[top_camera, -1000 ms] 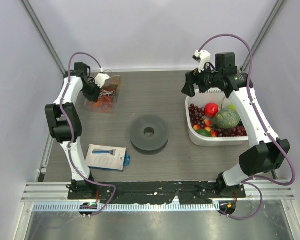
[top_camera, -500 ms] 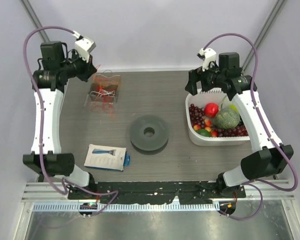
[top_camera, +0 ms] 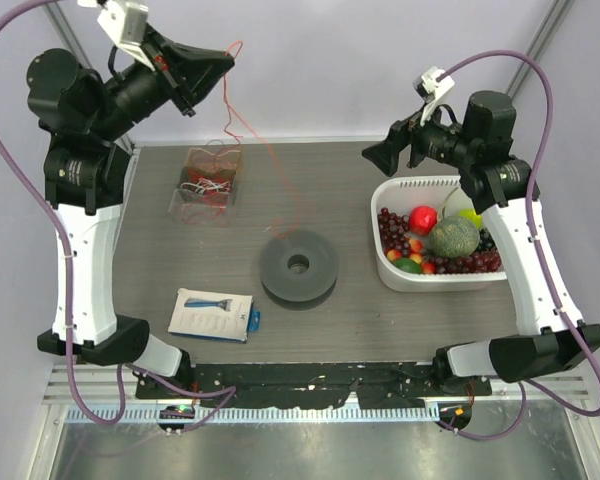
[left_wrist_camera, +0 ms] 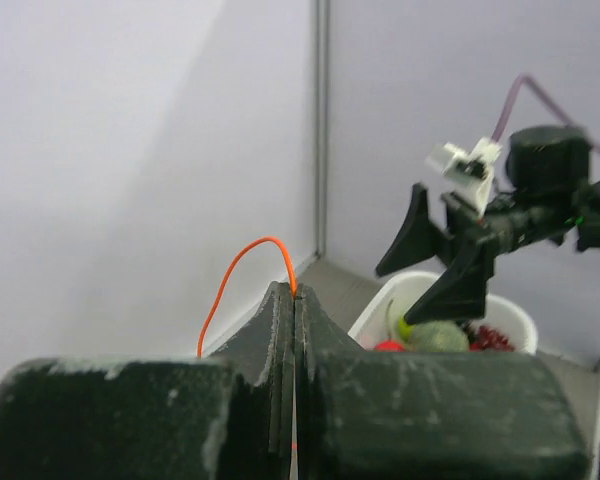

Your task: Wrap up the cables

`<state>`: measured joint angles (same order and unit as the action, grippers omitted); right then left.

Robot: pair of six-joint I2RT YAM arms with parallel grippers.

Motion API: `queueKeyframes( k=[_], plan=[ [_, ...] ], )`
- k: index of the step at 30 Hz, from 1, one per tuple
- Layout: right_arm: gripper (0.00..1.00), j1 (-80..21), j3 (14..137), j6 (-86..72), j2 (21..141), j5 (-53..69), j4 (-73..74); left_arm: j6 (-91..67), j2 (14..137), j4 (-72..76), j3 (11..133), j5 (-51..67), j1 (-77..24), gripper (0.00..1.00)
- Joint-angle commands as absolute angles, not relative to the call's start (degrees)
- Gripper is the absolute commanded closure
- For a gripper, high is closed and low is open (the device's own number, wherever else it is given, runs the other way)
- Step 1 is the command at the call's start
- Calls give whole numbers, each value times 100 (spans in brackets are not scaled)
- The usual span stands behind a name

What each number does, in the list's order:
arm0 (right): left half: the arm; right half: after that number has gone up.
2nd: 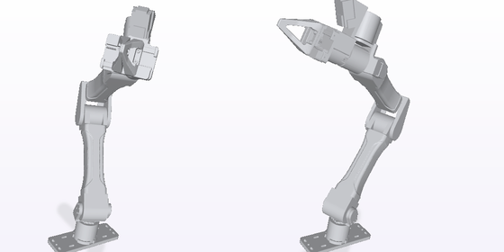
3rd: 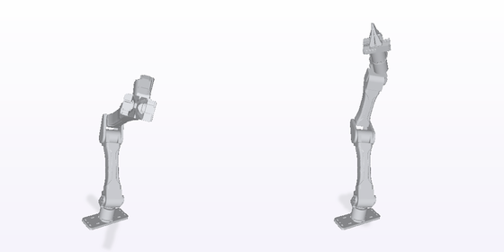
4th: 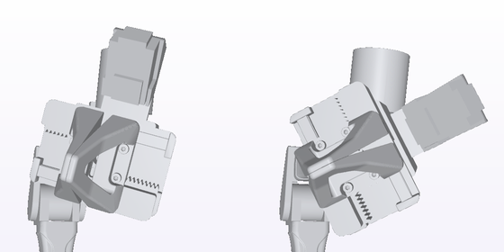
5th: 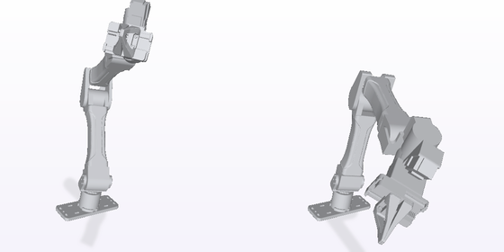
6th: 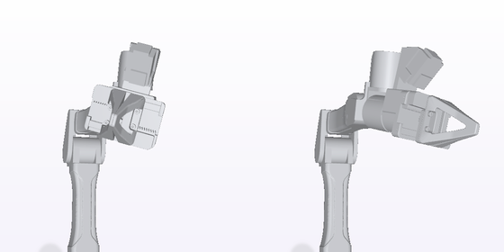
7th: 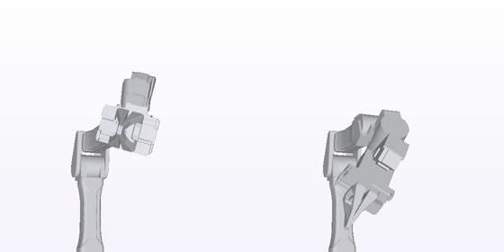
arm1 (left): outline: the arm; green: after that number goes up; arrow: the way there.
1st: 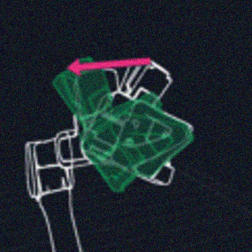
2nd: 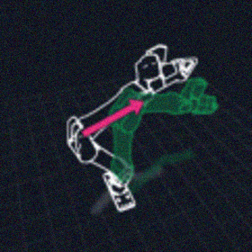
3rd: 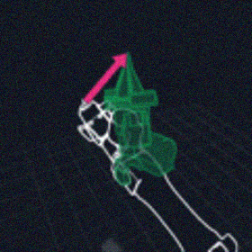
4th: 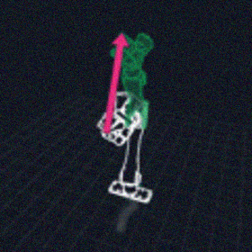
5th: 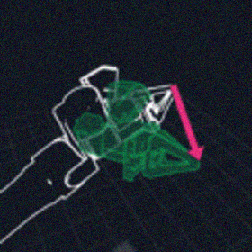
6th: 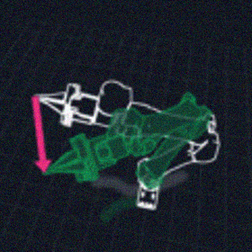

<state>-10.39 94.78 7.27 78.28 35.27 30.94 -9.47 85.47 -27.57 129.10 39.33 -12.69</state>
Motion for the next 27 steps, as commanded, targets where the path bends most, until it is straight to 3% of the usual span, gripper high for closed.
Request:
queueKeyframes(
  k=[1,11,27],
  plan=[
    [4,-1090,9168,265,7472,4332,2023,-2837,8736,-1197,13087,4552,-1379,100],
    [4,-1449,8657,18,7391,4482,1460,-1758,8631,-1731,12920,3367,-1468,100],
    [5,-3603,10318,325,8648,3516,248,-1959,8104,-1706,11497,4306,-1468,100]
  ],
)
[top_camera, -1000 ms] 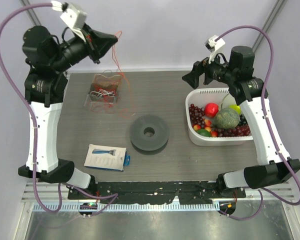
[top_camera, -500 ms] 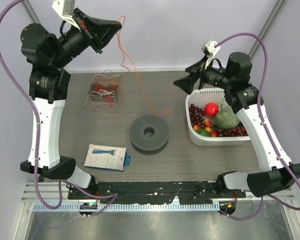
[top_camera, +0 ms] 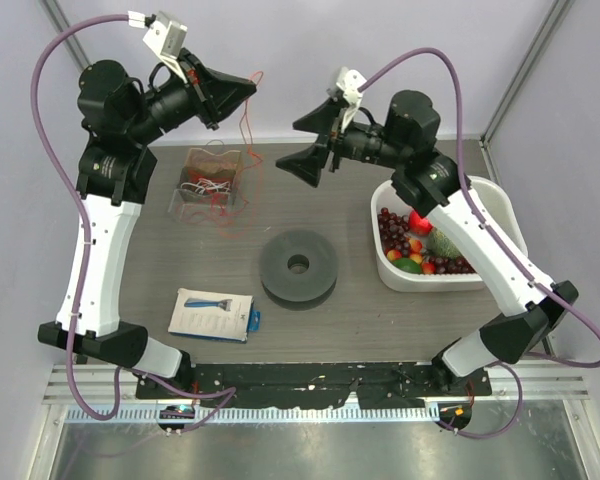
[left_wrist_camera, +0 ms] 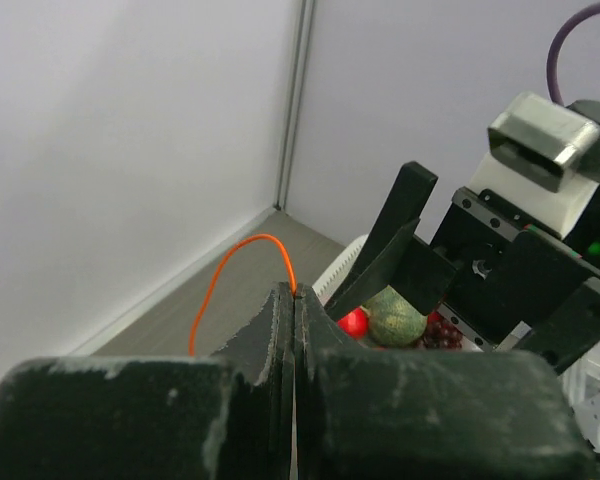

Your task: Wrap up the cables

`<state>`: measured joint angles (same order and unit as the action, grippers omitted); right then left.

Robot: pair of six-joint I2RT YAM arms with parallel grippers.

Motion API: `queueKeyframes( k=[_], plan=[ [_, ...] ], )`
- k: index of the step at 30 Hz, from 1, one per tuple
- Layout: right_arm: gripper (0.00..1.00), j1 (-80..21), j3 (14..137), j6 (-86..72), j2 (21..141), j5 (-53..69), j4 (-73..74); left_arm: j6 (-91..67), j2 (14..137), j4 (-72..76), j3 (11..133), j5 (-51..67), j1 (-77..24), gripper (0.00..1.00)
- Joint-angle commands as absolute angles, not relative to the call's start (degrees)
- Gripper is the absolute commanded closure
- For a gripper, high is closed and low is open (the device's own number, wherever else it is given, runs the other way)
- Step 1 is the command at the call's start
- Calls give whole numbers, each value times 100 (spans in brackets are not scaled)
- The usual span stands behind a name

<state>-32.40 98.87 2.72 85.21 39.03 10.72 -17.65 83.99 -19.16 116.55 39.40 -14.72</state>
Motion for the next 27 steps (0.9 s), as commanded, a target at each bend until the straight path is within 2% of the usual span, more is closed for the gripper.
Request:
queueKeyframes(
  k=[1,9,11,13,16,17,18,19,20,21,22,23,24,25,27],
  plan=[
    [4,-3769,10353,325,8753,3429,194,-2030,8086,-1653,11453,4368,-1468,100],
    [7,-4175,10687,396,9386,2409,-360,-2346,8016,-1512,11329,4676,-1468,100],
    [15,-4166,10810,369,9526,2286,-404,-2399,7989,-1494,11285,4685,-1476,100],
    [25,-4184,10889,291,9641,2146,-527,-2417,7945,-1468,11215,4702,-1468,100],
    [53,-4201,11021,264,9799,1899,-571,-2426,7884,-1433,11083,4658,-1468,100],
    [60,-4192,11048,255,9835,1890,-563,-2426,7866,-1450,11048,4623,-1468,100],
    [77,-4192,11065,237,9852,1890,-554,-2434,7840,-1485,11039,4588,-1468,100],
    [86,-4192,11074,229,9861,1907,-554,-2435,7849,-1555,11030,4570,-1468,100],
    [96,-4192,11048,194,9853,1942,-589,-2400,7875,-1669,11065,4570,-1459,93],
    [99,-4192,11039,176,9853,1960,-606,-2373,7892,-1792,11092,4518,-1424,79],
    [99,-4184,10996,141,9826,1969,-633,-2382,7901,-1950,11118,4396,-1363,58],
    [99,-4175,10978,132,9817,1969,-642,-2460,7901,-2021,11101,4325,-1240,42],
    [99,-4184,10934,106,9809,1977,-659,-2539,7884,-2039,11048,4324,-1048,32],
    [99,-4184,10907,88,9791,1978,-668,-2697,7866,-2022,10935,4307,-767,24],
    [99,-4175,10828,62,9756,2039,-729,-3179,7814,-1821,10645,4324,-117,19]
  ],
)
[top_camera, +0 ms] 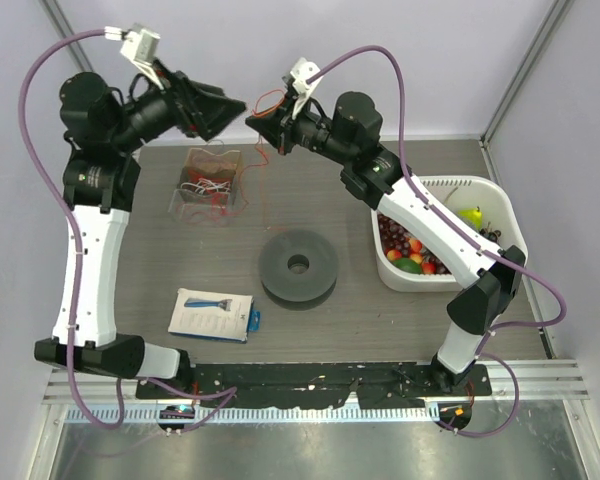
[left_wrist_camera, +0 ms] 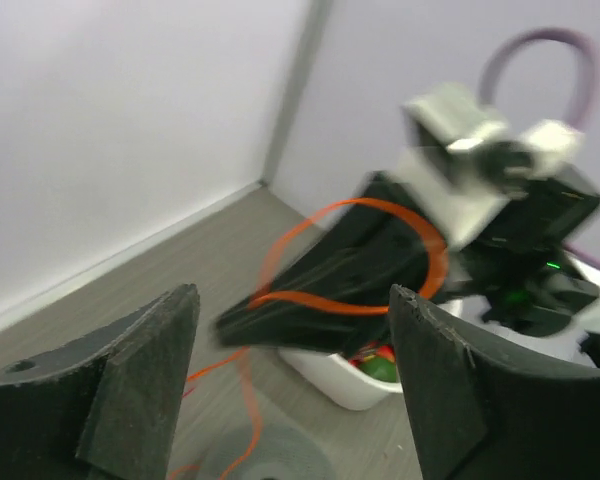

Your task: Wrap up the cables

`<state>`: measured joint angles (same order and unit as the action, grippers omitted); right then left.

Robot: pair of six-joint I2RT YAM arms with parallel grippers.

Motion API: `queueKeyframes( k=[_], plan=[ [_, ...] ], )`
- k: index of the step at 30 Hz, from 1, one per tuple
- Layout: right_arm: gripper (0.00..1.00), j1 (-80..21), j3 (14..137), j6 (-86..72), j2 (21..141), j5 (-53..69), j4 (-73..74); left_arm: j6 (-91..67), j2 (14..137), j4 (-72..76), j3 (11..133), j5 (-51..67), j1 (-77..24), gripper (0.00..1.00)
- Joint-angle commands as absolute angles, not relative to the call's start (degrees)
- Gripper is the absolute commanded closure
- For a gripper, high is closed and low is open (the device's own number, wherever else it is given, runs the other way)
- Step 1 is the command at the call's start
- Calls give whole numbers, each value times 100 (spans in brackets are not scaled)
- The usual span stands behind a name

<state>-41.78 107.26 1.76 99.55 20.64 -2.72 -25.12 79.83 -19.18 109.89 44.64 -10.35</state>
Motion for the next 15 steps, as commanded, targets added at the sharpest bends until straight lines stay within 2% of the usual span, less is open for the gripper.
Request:
queueKeyframes(
  k=[1,5,6,8,10,15],
  plan=[
    [99,-4184,10802,35,9765,2065,-756,-3451,7779,-1663,10443,4437,356,19],
    [99,-4175,10793,9,9791,2127,-817,-3105,7822,-1476,9661,5270,1273,20],
    [99,-4175,10784,9,9791,2170,-843,-2580,7901,-1529,9503,5856,1335,22],
    [99,-4175,10784,-149,9791,2223,-861,-554,8050,-2605,9326,6589,1354,25],
    [99,-4175,10793,-193,9800,2267,-870,961,8077,-3250,9168,6549,1345,25],
    [99,-4175,10802,-211,9809,2276,-870,2336,8349,-3480,8956,6179,1082,31]
  ],
)
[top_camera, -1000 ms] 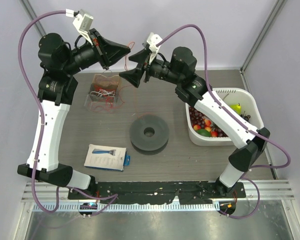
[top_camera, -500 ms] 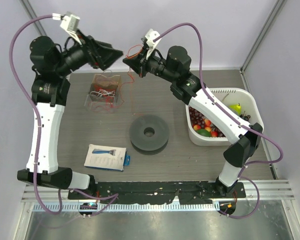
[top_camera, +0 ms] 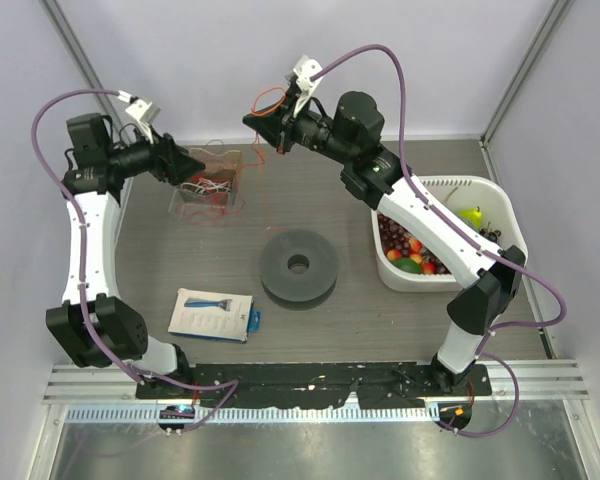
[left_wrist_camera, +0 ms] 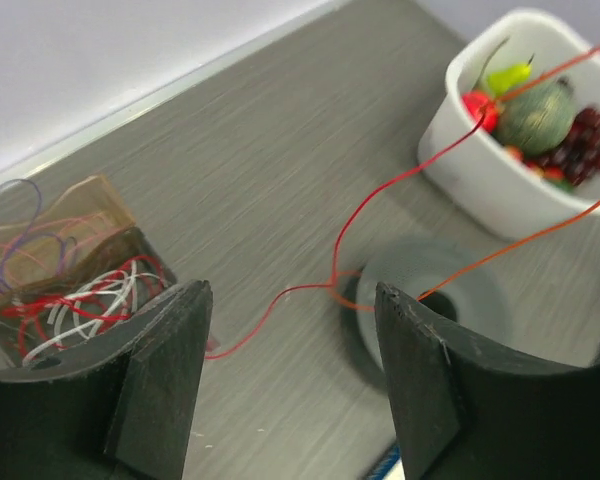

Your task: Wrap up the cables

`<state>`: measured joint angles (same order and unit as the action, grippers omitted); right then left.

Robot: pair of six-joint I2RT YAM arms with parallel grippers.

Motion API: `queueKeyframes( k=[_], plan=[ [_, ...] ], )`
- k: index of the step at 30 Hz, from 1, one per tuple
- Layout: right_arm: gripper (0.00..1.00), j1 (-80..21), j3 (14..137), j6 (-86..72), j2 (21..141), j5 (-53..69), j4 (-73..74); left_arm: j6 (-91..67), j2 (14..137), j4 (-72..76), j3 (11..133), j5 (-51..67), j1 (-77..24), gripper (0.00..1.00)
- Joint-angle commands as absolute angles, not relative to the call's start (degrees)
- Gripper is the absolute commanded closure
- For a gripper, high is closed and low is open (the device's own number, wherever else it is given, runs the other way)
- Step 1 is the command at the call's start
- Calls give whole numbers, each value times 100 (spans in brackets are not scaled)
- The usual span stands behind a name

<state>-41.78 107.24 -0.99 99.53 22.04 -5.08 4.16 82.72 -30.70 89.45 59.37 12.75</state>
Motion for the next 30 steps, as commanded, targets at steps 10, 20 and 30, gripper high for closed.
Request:
queueKeyframes(
  k=[10,20,30],
  plan=[
    [99,-4175,10819,-202,9852,2338,-800,3806,8929,-3692,9052,5432,-121,42],
    [99,-4175,10863,-211,9905,2347,-844,3490,9422,-3463,9220,5335,-281,56],
    [99,-4105,10837,-290,9853,2163,-861,2488,9220,-2303,8491,5115,-115,100]
  ],
)
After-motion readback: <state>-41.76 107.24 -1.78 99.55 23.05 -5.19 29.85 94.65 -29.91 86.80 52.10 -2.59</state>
